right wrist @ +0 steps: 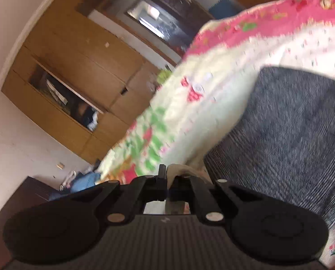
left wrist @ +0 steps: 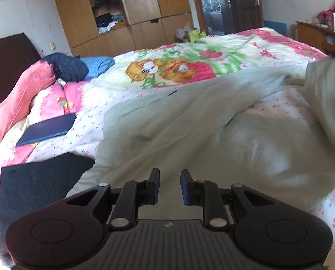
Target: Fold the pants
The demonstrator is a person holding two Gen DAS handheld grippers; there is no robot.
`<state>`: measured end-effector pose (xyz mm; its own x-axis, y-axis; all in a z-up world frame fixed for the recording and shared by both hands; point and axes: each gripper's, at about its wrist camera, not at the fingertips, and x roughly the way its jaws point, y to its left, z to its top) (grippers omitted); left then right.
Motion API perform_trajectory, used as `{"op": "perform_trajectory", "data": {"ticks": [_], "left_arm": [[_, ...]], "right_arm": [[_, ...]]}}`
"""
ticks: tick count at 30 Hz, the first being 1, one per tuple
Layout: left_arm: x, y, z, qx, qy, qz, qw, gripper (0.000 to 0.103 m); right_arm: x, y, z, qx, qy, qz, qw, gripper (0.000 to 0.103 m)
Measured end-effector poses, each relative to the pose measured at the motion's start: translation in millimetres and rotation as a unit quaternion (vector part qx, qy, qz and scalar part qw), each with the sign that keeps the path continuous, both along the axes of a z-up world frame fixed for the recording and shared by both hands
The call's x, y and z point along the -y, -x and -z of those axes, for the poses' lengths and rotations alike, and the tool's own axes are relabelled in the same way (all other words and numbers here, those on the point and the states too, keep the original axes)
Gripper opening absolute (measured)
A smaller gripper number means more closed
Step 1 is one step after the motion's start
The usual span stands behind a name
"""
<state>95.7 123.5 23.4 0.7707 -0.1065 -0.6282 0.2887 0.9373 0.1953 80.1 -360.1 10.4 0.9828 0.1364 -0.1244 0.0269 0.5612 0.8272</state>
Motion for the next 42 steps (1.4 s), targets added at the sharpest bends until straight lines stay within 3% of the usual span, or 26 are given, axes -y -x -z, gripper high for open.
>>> {"op": "perform_trajectory", "data": {"ticks": [2, 4, 6, 8, 10, 13, 16, 17, 19, 23, 26, 29, 31, 32, 34, 38, 40, 42], "left_arm": [[6.7, 3.9, -3.9, 0.006, 0.005, 0.009, 0.9999, 0.037], [13.7, 6.6, -2.7, 0.008, 0.013, 0.018, 0.9997, 0.039], [24.3, 7.4, 3.6, 0.002, 0.016, 0.030, 0.9994, 0.040], [34.4, 9.0, 12.3, -0.010, 0.011, 0.043, 0.9989, 0.041], [40.8, 11.9, 20.3, -0.024, -0.001, 0.057, 0.9981, 0.042], [42.6, 20.5, 29.8, -0.027, -0.033, 0.068, 0.9968, 0.042], [34.6, 22.6, 37.2, -0.032, -0.050, 0.061, 0.9964, 0.043], [29.5, 22.1, 37.3, -0.036, -0.048, 0.056, 0.9966, 0.043], [12.9, 18.6, 35.5, -0.045, -0.033, 0.040, 0.9976, 0.043], [-22.6, 6.1, 46.2, -0.072, -0.038, -0.011, 0.9966, 0.049], [-50.9, 0.6, 33.2, -0.067, -0.017, -0.020, 0.9974, 0.049], [-68.8, -19.9, 3.4, -0.009, -0.022, -0.007, 0.9997, 0.049], [-77.0, -52.2, -10.4, 0.017, -0.031, 0.005, 0.9994, 0.051], [-80.0, -71.3, -13.7, 0.020, -0.034, 0.012, 0.9991, 0.052], [-84.4, -113.8, -13.7, 0.016, -0.045, 0.029, 0.9985, 0.052], [-92.8, -196.2, 3.4, -0.024, -0.054, 0.074, 0.9955, 0.052], [-95.1, -224.2, 12.9, -0.033, -0.057, 0.082, 0.9945, 0.052], [-93.5, -248.1, 16.2, -0.050, -0.051, 0.098, 0.9926, 0.053]], "right_arm": [[13.2, 39.9, -20.9, 0.033, 0.036, 0.053, 0.997, 0.003], [29.0, 73.2, -26.8, 0.034, 0.068, 0.102, 0.992, 0.003], [43.9, 90.7, -13.9, -0.014, 0.091, 0.142, 0.986, 0.004], [57.7, 95.4, 10.9, -0.103, 0.109, 0.149, 0.977, 0.011], [67.3, 103.6, 36.9, -0.191, 0.113, 0.165, 0.961, 0.012], [73.8, 124.9, 49.5, -0.236, 0.136, 0.192, 0.943, 0.012], [61.2, 126.1, 33.9, -0.254, 0.216, 0.206, 0.920, 0.012], [55.5, 123.8, 26.8, -0.246, 0.232, 0.200, 0.920, 0.012], [40.5, 115.1, 13.7, -0.216, 0.243, 0.159, 0.932, 0.013], [-18.6, 72.7, -1.9, -0.177, 0.243, 0.014, 0.954, 0.018], [-71.6, 33.9, -11.1, -0.157, 0.275, -0.078, 0.945, 0.018], [-125.5, -15.7, -27.3, -0.125, 0.346, -0.165, 0.915, 0.024], [-160.3, -59.8, -36.7, -0.098, 0.402, -0.225, 0.882, 0.037], [-175.4, -81.3, -40.1, -0.085, 0.430, -0.247, 0.864, 0.037], [-209.3, -133.5, -45.0, -0.056, 0.487, -0.312, 0.814, 0.041], [-256.4, -220.2, -31.3, -0.033, 0.548, -0.412, 0.727, 0.049], [-271.0, -248.5, -20.5, -0.038, 0.575, -0.417, 0.703, 0.050], [-276.9, -265.9, -16.9, -0.049, 0.577, -0.426, 0.695, 0.050]]}}
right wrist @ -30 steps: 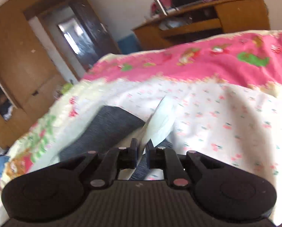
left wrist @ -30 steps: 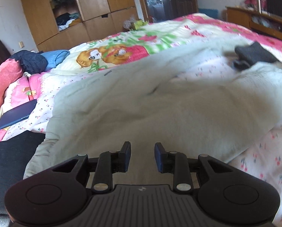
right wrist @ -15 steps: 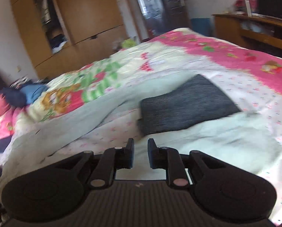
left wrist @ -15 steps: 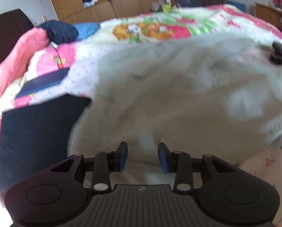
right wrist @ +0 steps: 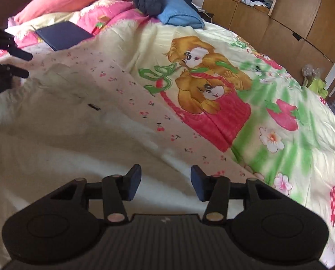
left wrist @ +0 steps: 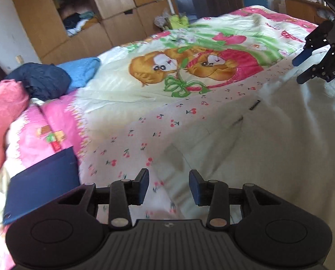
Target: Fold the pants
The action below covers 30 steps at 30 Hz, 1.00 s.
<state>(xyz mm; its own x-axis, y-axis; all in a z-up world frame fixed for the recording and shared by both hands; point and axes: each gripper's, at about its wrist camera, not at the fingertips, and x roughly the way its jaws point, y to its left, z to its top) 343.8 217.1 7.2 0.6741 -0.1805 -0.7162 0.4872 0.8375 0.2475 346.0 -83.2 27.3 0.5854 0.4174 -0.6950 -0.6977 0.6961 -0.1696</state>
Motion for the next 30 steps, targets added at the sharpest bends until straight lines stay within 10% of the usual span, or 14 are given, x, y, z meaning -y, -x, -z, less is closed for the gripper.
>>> {"op": "perform_trajectory", "data": {"ticks": [11, 14, 15, 16, 17, 30], "left_arm": [[21.8, -58.1, 22.5, -0.086, -0.011, 0.058, 0.9945, 0.065], [30.4, -55.6, 37.1, -0.094, -0.050, 0.062, 0.9924, 0.045], [32.9, -50.9, 37.1, -0.089, -0.053, 0.060, 0.9928, 0.034], [35.4, -44.6, 35.4, -0.082, -0.056, 0.057, 0.9934, 0.029], [38.1, -35.9, 32.8, -0.066, -0.067, 0.057, 0.9939, 0.025], [-7.8, 133.2, -87.1, 0.032, 0.014, 0.054, 0.9980, 0.022]], "right_arm": [[-17.1, -48.9, 15.9, -0.089, 0.075, -0.041, 0.992, 0.069], [-26.9, -51.7, 38.8, -0.096, 0.095, -0.022, 0.991, 0.065], [-25.4, -46.5, 36.8, -0.092, 0.078, -0.018, 0.993, 0.048], [-22.5, -40.9, 32.6, -0.095, 0.062, -0.004, 0.994, 0.009], [-19.8, -31.9, 27.6, -0.088, 0.059, 0.009, 0.994, 0.003], [30.1, 186.8, -89.7, 0.004, -0.002, 0.007, 1.000, 0.001]]}}
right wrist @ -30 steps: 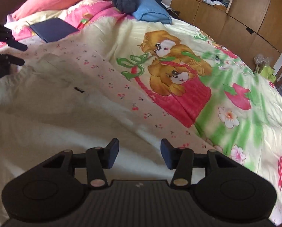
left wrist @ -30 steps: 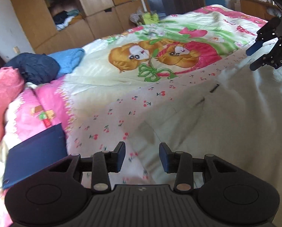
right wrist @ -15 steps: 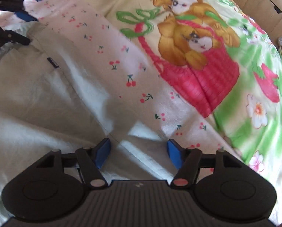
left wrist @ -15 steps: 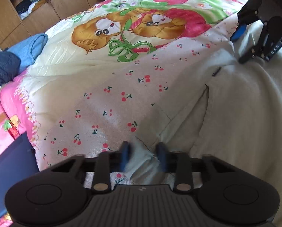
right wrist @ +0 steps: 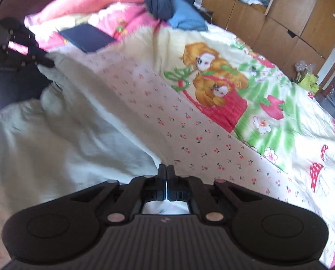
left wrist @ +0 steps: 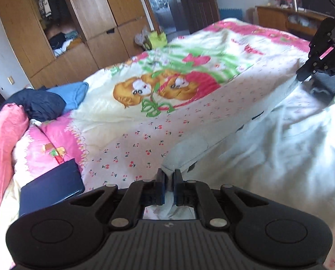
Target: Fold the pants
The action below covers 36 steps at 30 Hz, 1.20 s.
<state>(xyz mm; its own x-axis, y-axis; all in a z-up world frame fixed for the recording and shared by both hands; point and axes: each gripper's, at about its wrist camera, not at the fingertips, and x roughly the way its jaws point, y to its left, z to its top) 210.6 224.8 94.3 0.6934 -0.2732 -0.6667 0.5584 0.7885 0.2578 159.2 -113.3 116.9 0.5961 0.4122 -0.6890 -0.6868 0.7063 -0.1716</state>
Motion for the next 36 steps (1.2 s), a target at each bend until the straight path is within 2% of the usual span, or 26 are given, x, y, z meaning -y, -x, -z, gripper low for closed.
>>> {"op": "perform_trajectory", "data": {"ticks": [2, 4, 9, 12, 16, 19, 21, 23, 25, 27, 29, 32, 33, 34, 35, 36], "left_arm": [[-8.8, 29.5, -7.4, 0.009, 0.013, 0.004, 0.9999, 0.022], [-20.3, 53.1, -1.8, -0.002, 0.026, -0.005, 0.9996, 0.022], [-34.0, 80.3, 56.5, -0.052, 0.012, -0.038, 0.9979, 0.023], [-35.4, 100.0, 72.3, -0.042, -0.006, -0.039, 0.9984, 0.026], [-33.3, 116.2, 72.6, 0.007, -0.049, -0.016, 0.9986, 0.027], [-24.7, 127.3, 74.3, 0.042, -0.080, -0.001, 0.9959, 0.027], [-23.1, 134.3, 74.4, 0.054, -0.093, 0.011, 0.9942, 0.029], [-22.1, 139.2, 75.8, 0.069, -0.113, 0.018, 0.9910, 0.031], [-19.4, 142.0, 81.0, 0.078, -0.142, 0.032, 0.9863, 0.031], [-16.1, 140.9, 86.3, 0.073, -0.153, 0.039, 0.9847, 0.031], [-10.1, 140.0, 91.8, 0.085, -0.177, 0.050, 0.9793, 0.032], [-2.5, 134.8, 95.7, 0.112, -0.216, 0.063, 0.9679, 0.033], [-1.6, 131.0, 94.0, 0.116, -0.223, 0.066, 0.9656, 0.033], [-1.1, 125.7, 88.6, 0.124, -0.227, 0.067, 0.9636, 0.032], [-1.5, 122.4, 81.0, 0.135, -0.224, 0.067, 0.9628, 0.031], [-3.1, 120.7, 71.3, 0.148, -0.216, 0.065, 0.9628, 0.030]], "right_arm": [[2.2, 37.5, -6.1, 0.006, -0.001, -0.013, 1.000, 0.001], [1.4, 66.8, -0.7, -0.002, -0.011, -0.022, 1.000, 0.001], [-23.6, 109.3, 59.5, -0.062, -0.019, -0.021, 0.998, 0.001], [-36.4, 122.1, 90.3, -0.101, -0.010, -0.016, 0.995, 0.001], [-45.6, 134.9, 107.0, -0.124, 0.004, -0.020, 0.992, 0.003], [-58.9, 145.6, 105.7, -0.083, 0.043, -0.025, 0.995, 0.009], [-69.0, 152.9, 96.4, -0.040, 0.054, -0.036, 0.997, 0.009], [-83.6, 162.3, 84.9, 0.008, 0.051, -0.068, 0.996, 0.019], [-102.3, 166.1, 79.1, 0.040, 0.036, -0.101, 0.993, 0.051], [-129.8, 162.4, 81.5, 0.052, 0.018, -0.126, 0.990, 0.056], [-159.6, 156.9, 87.9, 0.057, 0.004, -0.143, 0.988, 0.055], [-199.5, 150.2, 99.1, 0.092, 0.010, -0.143, 0.985, 0.054], [-209.6, 146.0, 102.3, 0.100, 0.021, -0.135, 0.985, 0.049], [-215.6, 139.3, 101.8, 0.098, 0.026, -0.120, 0.988, 0.025], [-214.9, 129.9, 95.5, 0.076, 0.014, -0.107, 0.991, 0.010], [-208.6, 122.3, 84.3, 0.054, -0.016, -0.091, 0.994, 0.003]]}}
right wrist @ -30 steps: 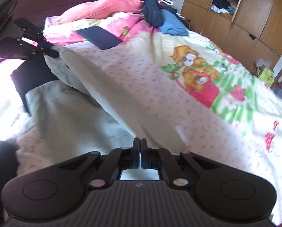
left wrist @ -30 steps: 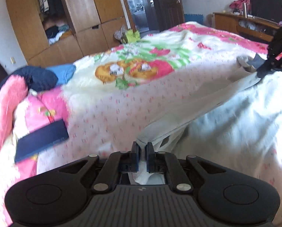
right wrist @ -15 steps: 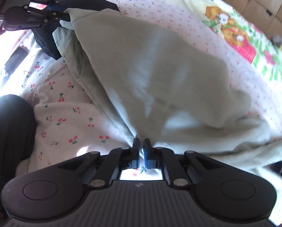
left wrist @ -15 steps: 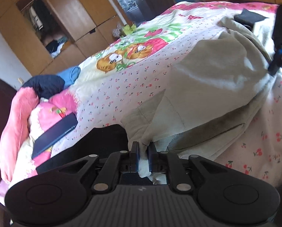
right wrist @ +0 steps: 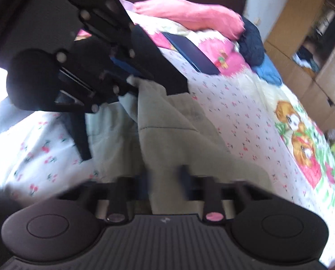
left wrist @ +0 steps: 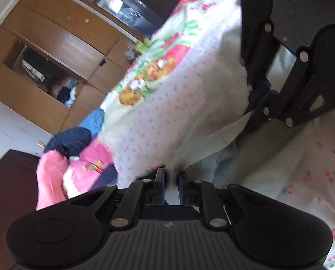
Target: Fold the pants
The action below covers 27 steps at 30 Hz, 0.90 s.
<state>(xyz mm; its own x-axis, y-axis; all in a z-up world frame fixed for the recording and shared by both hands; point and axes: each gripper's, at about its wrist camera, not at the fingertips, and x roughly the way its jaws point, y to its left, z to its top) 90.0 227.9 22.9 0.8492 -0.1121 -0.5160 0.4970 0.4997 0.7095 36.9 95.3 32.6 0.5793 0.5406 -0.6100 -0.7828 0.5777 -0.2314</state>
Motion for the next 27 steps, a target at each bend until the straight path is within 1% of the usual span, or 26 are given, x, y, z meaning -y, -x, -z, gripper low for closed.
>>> {"op": "perform_trajectory", "data": {"ticks": [1, 3, 4, 5, 6, 7, 8, 9, 10, 11, 12, 13, 14, 16, 18, 19, 21, 23, 25, 27], "left_arm": [[-2.4, 0.4, -10.5, 0.019, 0.013, -0.001, 0.9997, 0.030], [-9.7, 6.3, -30.4, 0.052, 0.047, -0.005, 0.9975, 0.029], [-13.5, 11.7, -34.9, 0.063, 0.062, -0.007, 0.9961, 0.029], [-15.9, 16.9, -34.1, 0.069, 0.068, -0.008, 0.9953, 0.029], [-17.7, 19.7, -26.1, 0.062, 0.068, -0.012, 0.9957, 0.029], [-18.1, 20.8, -15.1, 0.041, 0.065, -0.017, 0.9969, 0.029], [-18.3, 22.2, 2.9, 0.010, 0.051, -0.024, 0.9983, 0.029], [-18.0, 25.6, 21.7, -0.013, 0.031, -0.027, 0.9991, 0.029], [-17.4, 30.5, 37.0, -0.032, 0.013, -0.026, 0.9991, 0.029], [-17.2, 36.8, 47.7, -0.042, -0.001, -0.028, 0.9987, 0.029], [-17.9, 43.3, 53.5, -0.043, -0.009, -0.030, 0.9986, 0.029], [-19.9, 48.0, 54.7, -0.043, -0.010, -0.034, 0.9985, 0.029], [-22.7, 49.7, 52.9, -0.045, -0.002, -0.041, 0.9982, 0.029], [-28.5, 47.5, 46.6, -0.044, 0.016, -0.058, 0.9972, 0.029], [-32.5, 45.4, 41.1, -0.037, 0.016, -0.068, 0.9969, 0.029], [-34.7, 44.8, 37.4, -0.035, 0.021, -0.073, 0.9965, 0.029], [-40.7, 47.2, 23.7, -0.033, 0.053, -0.088, 0.9942, 0.029], [-40.0, 51.3, 7.8, -0.015, 0.090, -0.086, 0.9920, 0.029], [-28.0, 52.5, 0.4, -0.002, 0.117, -0.077, 0.9901, 0.029], [-10.7, 47.5, 6.0, -0.021, 0.133, -0.063, 0.9889, 0.029]], "right_arm": [[9.7, -2.9, -14.6, -0.007, -0.030, 0.015, 0.999, 0.003], [30.5, 6.4, -44.9, 0.016, -0.080, 0.028, 0.996, 0.003], [38.7, 13.5, -56.0, 0.027, -0.099, 0.031, 0.994, 0.003], [41.6, 20.1, -60.3, 0.032, -0.104, 0.030, 0.994, 0.003], [39.0, 25.3, -56.7, 0.033, -0.095, 0.027, 0.995, 0.004], [32.8, 28.3, -44.9, 0.026, -0.079, 0.024, 0.996, 0.004], [24.7, 28.5, -27.8, 0.003, -0.061, 0.019, 0.998, 0.004], [15.9, 27.3, -7.7, -0.029, -0.041, 0.016, 0.999, 0.005], [6.3, 27.3, 14.3, -0.063, -0.017, 0.014, 0.998, 0.005], [0.8, 31.9, 30.4, -0.076, -0.002, 0.013, 0.997, 0.005], [-3.2, 38.4, 40.7, -0.070, 0.011, 0.007, 0.997, 0.006], [-5.4, 43.5, 45.8, -0.055, 0.020, 0.005, 0.998, 0.007], [-4.2, 47.1, 47.4, -0.044, 0.019, 0.006, 0.999, 0.007], [-1.0, 42.9, 44.2, -0.052, 0.007, 0.013, 0.999, 0.007], [1.3, 37.9, 39.9, -0.062, 0.004, 0.020, 0.998, 0.009], [2.3, 37.6, 38.8, -0.069, 0.005, 0.020, 0.997, 0.014], [7.7, 40.7, 37.4, -0.078, -0.012, 0.025, 0.997, 0.021], [13.7, 41.6, 34.7, -0.097, -0.033, 0.038, 0.994, 0.021], [24.1, 43.6, 31.2, -0.106, -0.060, 0.059, 0.991, 0.025], [41.1, 44.1, 27.2, -0.113, -0.083, 0.087, 0.986, 0.025]]}}
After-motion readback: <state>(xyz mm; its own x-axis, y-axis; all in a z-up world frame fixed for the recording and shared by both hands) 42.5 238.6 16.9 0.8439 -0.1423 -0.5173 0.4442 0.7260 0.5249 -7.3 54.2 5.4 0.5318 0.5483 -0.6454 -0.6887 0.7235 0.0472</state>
